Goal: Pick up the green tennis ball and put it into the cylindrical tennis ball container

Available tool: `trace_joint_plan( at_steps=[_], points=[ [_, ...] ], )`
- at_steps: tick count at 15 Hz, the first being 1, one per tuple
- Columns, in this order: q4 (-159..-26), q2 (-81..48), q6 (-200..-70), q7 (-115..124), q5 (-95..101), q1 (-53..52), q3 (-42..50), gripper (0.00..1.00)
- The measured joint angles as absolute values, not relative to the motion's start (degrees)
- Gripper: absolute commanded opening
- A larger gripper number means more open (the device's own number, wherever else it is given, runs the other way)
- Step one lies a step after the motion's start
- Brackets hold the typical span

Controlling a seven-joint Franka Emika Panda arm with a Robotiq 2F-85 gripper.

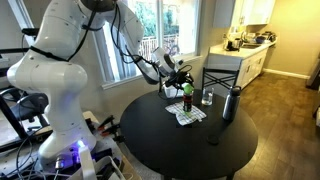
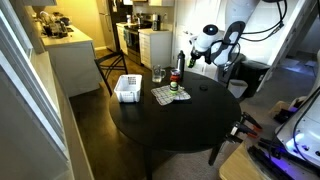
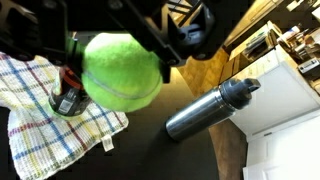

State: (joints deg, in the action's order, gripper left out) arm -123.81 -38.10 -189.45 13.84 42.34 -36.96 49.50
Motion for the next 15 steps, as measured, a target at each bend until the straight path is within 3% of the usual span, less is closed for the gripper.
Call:
trace_joint_plan(
  at_steps=[1,2,8,9,15],
  points=[
    [-123.50,-38.79,-190.59,14.06,41.99,-37.23,50.04,0.44],
    [-123.30,-39.40,-191.61,14.08,41.59,-37.45,50.34,0.69],
    [-123.21,-40.65,-192.91,14.08,40.87,-37.85,50.34,0.69],
    [-123.21,-40.65,-192.91,14.08,40.87,-37.85,50.34,0.44],
    [-122.86,-40.72,-192.91,14.08,40.73,-37.82,50.27,0.44]
  ],
)
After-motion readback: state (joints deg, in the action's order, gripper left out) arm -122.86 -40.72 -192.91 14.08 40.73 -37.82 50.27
